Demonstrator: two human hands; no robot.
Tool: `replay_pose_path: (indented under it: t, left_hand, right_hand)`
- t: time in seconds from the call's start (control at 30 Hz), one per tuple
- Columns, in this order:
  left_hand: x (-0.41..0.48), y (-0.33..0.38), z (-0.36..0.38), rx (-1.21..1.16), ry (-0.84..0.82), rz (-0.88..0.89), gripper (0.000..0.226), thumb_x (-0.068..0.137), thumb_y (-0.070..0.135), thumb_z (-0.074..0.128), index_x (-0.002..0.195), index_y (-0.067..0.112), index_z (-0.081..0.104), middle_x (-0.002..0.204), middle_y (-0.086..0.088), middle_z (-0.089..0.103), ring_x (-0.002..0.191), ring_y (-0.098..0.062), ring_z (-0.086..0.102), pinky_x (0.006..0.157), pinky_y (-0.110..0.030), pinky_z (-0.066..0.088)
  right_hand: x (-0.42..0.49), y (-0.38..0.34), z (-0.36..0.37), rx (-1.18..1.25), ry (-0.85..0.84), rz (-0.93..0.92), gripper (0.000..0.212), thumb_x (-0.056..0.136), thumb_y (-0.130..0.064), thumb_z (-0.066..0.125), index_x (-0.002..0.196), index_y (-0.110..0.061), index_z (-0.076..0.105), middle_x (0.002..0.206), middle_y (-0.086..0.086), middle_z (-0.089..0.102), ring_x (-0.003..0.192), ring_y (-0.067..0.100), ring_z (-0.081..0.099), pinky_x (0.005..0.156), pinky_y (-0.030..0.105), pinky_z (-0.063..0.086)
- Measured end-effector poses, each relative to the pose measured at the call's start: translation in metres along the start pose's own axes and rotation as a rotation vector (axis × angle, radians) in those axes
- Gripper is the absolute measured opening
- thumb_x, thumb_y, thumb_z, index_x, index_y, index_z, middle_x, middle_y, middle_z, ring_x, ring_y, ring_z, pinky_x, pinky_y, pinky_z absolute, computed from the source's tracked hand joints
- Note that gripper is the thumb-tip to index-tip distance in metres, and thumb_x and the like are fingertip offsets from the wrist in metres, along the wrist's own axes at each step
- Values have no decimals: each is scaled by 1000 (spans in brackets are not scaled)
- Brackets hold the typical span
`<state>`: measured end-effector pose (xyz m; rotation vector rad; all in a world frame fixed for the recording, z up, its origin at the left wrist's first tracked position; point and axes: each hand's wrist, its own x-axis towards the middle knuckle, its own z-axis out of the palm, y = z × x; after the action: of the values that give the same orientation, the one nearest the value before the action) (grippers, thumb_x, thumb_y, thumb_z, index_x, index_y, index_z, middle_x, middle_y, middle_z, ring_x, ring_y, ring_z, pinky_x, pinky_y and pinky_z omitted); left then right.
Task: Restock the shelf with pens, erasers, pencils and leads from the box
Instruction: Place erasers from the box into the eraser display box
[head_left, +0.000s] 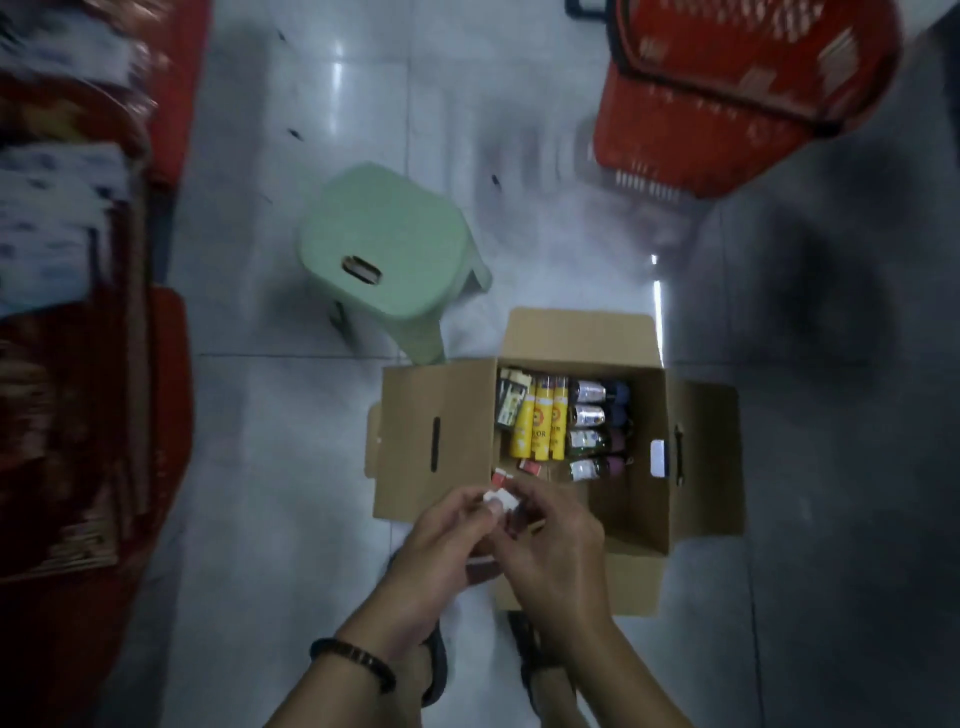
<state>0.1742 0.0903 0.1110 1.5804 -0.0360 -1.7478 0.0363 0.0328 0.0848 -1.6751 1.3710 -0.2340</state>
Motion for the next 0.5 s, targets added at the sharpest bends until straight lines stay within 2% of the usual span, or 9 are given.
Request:
replay_pose_path:
  t: [0.07,0.13,0.2,0.27,0.33,0.4,0.5]
  left_hand:
    - [-51,32,5,-59,-10,69,26,110,23,55,130,16,70,125,-9,77,121,-27,72,104,-47,56]
    - [-106,61,7,-70,3,160,26,109,17,56,131,11,70,125,-14,76,121,-30,71,103,-46,56]
    - [-163,87,7,-77,32,240,26,109,15,57,129,8,70,125,-17,75,118,-31,72,98,-42,58]
    - [-221,104,4,-114,96,301,23,108,15,57,125,5,70,121,-21,75,110,-31,74,86,-36,59]
    - [-277,117,1,-153,172,369,24,109,19,57,121,3,70,118,-25,74,103,-31,74,82,-36,59]
    - [-331,121,-4,-219,264,395,27,111,23,53,117,2,69,117,-28,72,96,-31,71,80,-38,59]
    - [-405,114,-14,-408,367,429,27,111,23,50,111,6,70,104,-21,77,84,-25,72,71,-37,58]
  right_hand:
    - [-17,-55,-26,-37,-17,-52,36,84,-44,74,118,-33,74,100,-14,62,88,4,62,77,33,57]
    - [-38,-111,-54,-43,-69,-128,37,82,-36,78,118,-35,72,102,-14,60,91,5,62,80,32,57]
    - [-60,-164,-82,-54,-138,-223,40,80,-25,80,118,-36,72,102,-17,58,91,2,61,80,26,55]
    - [-86,-214,-107,-80,-232,-311,46,79,-25,79,122,-39,71,102,-19,59,92,-1,60,79,19,51]
    - [-110,-260,-125,-90,-326,-378,48,78,-26,78,124,-40,72,100,-20,64,90,-1,62,77,14,48]
    - [-135,-300,-134,-56,-404,-406,43,80,-20,81,119,-36,75,94,-18,70,86,1,67,74,15,50]
    - [-183,-362,-137,37,-481,-400,44,85,-14,85,119,-40,73,93,-15,75,84,1,70,75,21,58]
